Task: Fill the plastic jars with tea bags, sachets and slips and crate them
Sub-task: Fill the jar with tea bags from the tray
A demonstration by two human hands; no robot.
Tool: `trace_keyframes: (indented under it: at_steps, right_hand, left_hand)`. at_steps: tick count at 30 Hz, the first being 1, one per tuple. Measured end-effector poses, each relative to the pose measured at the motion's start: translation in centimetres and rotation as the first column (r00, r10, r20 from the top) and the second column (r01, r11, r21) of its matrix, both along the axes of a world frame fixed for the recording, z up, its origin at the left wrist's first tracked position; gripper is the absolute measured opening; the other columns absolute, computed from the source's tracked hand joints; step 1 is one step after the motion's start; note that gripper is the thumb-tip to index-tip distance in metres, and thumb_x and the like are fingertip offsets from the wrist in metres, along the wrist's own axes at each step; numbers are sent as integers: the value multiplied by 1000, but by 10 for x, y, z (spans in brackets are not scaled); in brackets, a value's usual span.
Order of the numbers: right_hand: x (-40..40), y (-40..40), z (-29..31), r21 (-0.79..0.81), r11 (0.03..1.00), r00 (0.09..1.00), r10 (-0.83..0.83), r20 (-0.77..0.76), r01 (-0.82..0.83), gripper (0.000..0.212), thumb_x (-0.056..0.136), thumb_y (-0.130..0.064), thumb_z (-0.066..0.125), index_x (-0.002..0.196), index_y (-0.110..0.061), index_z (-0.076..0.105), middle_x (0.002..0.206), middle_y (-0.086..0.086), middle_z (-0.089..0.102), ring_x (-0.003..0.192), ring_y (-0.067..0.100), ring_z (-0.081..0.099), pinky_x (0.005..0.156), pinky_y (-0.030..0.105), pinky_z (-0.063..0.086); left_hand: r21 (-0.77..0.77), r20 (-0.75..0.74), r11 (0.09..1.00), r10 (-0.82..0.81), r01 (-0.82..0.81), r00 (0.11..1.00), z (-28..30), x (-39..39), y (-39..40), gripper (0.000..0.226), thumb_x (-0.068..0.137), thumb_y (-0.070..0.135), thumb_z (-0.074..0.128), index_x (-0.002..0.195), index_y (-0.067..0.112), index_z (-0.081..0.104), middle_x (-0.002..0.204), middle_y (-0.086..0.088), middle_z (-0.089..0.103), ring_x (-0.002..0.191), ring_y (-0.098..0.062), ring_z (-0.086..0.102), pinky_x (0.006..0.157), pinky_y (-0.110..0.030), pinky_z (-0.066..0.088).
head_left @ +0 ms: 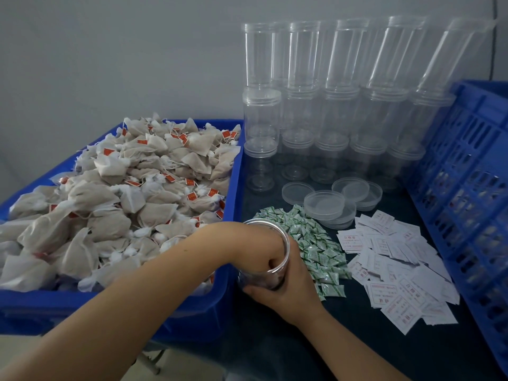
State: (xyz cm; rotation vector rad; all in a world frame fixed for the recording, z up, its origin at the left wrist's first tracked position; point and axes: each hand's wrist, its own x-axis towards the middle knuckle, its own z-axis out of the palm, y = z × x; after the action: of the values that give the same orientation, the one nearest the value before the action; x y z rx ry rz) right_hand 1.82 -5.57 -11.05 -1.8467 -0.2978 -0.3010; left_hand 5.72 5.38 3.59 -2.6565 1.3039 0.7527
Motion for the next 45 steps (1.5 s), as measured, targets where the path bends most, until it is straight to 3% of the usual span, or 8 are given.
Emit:
trace_keyframes:
  at_steps: [4,10,16,25,29,34,40,45]
  right_hand:
    - [0,0,1,-15,1000,1000,-10,1,10,94,52,-60,88,129,-67,33,125,-30,57,114,-1,61,87,11,47]
    - [-2,-1,1,-4,1000,1000,0,2,0,94,52,-54,90,127,-67,36,124,-20,62,114,5,63,91,30,54]
    - [-3,-1,3,-16,1000,1000,-6,-9,5,93,51,-57,88,125,-71,34,123,-30,57,112,-1,61,86,12,49]
    - [-3,0,8,-28,1000,1000,3,-15,-3,96,54,-52,89,129,-67,33,128,-28,55,119,4,59,94,25,51]
    - [-5,-2,9,-47,998,998,29,-64,-32,100,55,-54,89,137,-54,33,133,-17,55,122,10,57,98,44,52]
    - [-7,-3,11,-59,998,997,25,-73,-29,96,55,-58,87,134,-56,33,130,-30,51,124,0,54,103,36,50]
    - [-8,-3,11,-58,997,995,41,-87,-46,96,54,-61,86,133,-59,31,129,-36,46,125,-1,52,103,36,49]
    - [-8,-3,14,-52,998,995,38,-91,-43,94,54,-61,86,131,-61,32,128,-37,46,123,-3,52,103,33,50]
  left_hand:
    - [5,-23,1000,1,0,1000,2,1,0,16,90,14,57,98,6,68,84,-1,57,64,-8,45,53,-9,32]
    - [-36,17,999,0,1,1000,1,3,2,18,91,7,53,103,7,66,99,-7,63,80,-14,50,72,-24,39]
    - [-100,42,995,0,4,999,1,1,5,20,92,9,51,103,7,67,98,-6,64,81,-14,50,71,-22,37]
    - [-247,-23,967,60,-64,998,15,0,13,23,88,8,54,101,17,70,93,9,66,78,-3,56,74,-15,44]
    - [-454,-116,859,206,-236,972,32,4,35,28,87,3,55,95,24,70,85,21,66,83,9,61,78,-8,47]
    - [-699,-67,583,524,-415,849,36,20,79,30,89,3,55,89,31,65,89,16,67,82,5,63,66,-5,47]
    - [-437,398,704,710,-560,581,18,52,127,40,87,21,63,127,21,57,126,-1,59,112,-17,54,92,-32,44]
    - [-481,250,578,811,-659,529,2,47,145,65,83,25,68,141,24,39,132,-6,54,118,-23,52,95,-38,44]
